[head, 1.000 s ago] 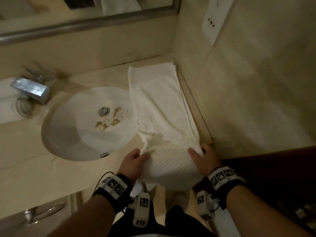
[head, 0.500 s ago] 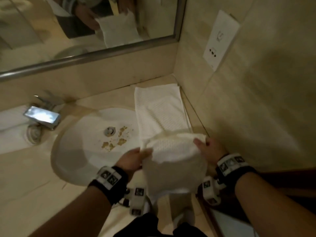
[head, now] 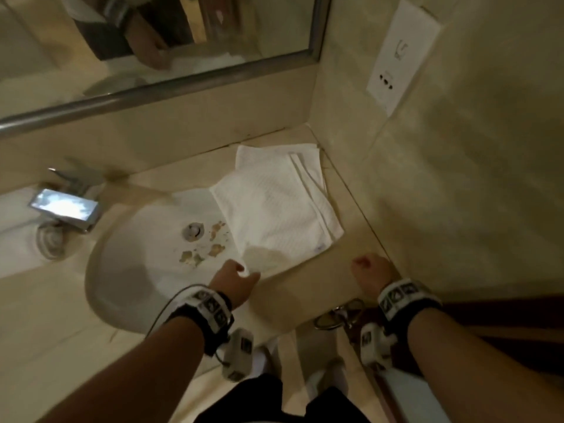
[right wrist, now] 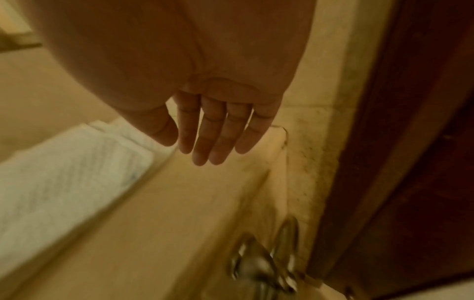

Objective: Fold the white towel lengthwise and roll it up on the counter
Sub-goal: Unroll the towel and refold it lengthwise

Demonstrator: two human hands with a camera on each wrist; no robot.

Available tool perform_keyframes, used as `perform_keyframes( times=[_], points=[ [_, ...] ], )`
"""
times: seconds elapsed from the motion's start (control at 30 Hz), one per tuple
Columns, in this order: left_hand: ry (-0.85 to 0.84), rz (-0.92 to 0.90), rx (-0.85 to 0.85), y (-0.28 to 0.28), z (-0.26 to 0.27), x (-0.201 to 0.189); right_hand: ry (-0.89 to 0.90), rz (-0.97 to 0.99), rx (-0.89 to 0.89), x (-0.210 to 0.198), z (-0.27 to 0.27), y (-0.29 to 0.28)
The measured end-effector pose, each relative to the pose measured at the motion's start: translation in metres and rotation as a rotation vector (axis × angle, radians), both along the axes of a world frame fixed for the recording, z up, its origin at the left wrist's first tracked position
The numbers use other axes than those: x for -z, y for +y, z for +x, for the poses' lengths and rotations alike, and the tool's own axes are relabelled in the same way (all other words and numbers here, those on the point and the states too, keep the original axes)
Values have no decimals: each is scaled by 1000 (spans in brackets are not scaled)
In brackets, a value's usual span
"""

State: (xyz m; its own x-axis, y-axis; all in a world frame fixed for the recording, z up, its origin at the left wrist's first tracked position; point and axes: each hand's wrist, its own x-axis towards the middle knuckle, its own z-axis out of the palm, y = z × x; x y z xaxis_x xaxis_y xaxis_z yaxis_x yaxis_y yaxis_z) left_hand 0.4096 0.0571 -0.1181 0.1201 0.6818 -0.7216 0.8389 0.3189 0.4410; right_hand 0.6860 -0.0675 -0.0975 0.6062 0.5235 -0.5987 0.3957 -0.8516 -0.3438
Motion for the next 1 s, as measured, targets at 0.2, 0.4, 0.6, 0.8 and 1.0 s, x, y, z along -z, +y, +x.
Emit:
perform_keyframes(
  times=[0.2,0.4,0.6,0.8,1.0],
  points=[
    [-47,-56,-98,-15,-12,29,0,-16,-14,17,-28,-17],
    [221,55,187,-17,8,26,-12,185,78,11,-33,42],
    [272,169,102,-29,31,42,38,153,18,34,-28,93],
    [173,176,-61,-26,32,49,-106,137,-71,45,-19,97],
    [13,258,-114,-20,36,41,-73,296,-162,42,-1,99]
  ],
)
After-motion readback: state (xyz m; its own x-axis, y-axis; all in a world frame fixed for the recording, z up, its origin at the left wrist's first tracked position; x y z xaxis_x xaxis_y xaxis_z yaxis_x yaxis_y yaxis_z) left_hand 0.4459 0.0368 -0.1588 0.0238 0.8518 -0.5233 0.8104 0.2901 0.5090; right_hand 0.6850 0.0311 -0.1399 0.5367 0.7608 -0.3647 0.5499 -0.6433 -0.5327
